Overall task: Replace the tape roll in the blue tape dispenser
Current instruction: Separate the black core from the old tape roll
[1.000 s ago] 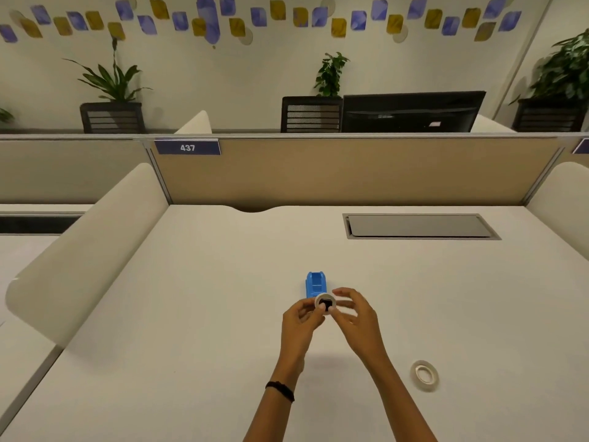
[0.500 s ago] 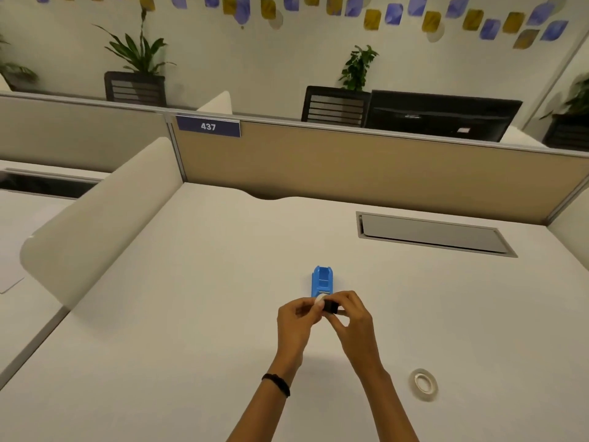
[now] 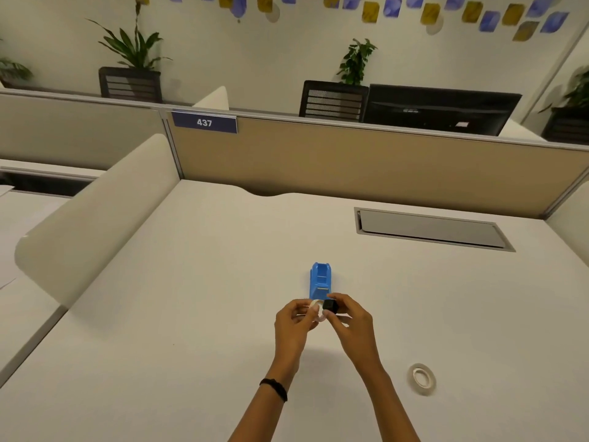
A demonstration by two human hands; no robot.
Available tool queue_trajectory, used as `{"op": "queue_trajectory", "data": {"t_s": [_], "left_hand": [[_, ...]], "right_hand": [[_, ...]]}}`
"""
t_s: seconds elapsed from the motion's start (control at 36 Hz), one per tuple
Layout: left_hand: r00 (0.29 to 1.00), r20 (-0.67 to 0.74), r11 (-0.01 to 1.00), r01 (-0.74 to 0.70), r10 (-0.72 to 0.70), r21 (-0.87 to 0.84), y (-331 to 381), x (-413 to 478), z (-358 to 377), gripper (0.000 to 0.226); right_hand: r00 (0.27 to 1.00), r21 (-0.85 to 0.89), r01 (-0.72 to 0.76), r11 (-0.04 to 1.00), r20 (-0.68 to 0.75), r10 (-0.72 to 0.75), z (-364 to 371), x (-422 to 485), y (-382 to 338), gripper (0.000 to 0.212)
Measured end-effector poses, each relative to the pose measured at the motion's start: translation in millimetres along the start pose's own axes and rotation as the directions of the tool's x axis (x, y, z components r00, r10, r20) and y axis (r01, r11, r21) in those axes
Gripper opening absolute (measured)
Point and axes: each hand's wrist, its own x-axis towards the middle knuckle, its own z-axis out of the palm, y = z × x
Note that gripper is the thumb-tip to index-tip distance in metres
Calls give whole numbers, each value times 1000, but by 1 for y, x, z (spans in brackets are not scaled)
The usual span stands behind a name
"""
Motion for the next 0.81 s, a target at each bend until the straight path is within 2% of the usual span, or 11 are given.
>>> {"op": "queue_trajectory", "data": {"t_s": [0.08,0.22,0.42,0.61,0.81], "left_hand": [[1000,-13,1000,15,-15,-4,-4,-2,0,25],[1000,14,999,13,-13,43,-15,-5,6,9],[994,108,997,13,-21,73,-20,-9,15,22],[975,198,988,71,-98,139,-29,-13,25,28],[971,213,981,75,-113,181,-37,-13,26,17]], "right_hand": [[1000,-6,-14,1000,-9,14,-1,-2,1,30],[999,-1,-40,999,-14,40,-3,-7,6,26],[999,-15,-53,998,0,53,-11,-9,14,17],[994,-48,-106,993,22,107,-18,-14,29,25],[988,-73,-144,987,40,147,-20,-19,42,17]]}}
